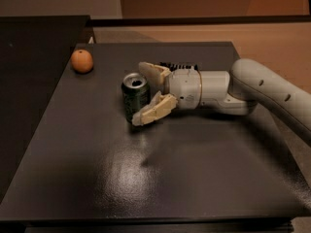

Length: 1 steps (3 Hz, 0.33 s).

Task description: Place green can upright

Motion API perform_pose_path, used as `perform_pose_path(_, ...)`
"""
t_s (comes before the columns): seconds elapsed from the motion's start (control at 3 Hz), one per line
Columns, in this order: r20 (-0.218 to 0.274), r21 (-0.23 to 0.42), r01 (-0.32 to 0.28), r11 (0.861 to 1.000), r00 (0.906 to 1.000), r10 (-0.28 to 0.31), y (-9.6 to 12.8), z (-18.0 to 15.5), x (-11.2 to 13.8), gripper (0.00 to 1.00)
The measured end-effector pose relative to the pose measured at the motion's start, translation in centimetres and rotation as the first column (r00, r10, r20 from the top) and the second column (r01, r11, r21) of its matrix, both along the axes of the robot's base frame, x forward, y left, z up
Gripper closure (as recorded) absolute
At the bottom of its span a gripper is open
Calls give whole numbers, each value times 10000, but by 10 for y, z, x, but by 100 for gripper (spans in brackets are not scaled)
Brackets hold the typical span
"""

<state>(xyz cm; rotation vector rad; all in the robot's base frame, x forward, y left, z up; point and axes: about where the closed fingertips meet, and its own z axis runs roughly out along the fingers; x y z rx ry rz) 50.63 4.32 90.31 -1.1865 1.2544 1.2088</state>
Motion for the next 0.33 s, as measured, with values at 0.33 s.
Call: perform_pose_path(0.33, 0, 0, -2, 10000, 10000, 2, 0, 0, 0, 0)
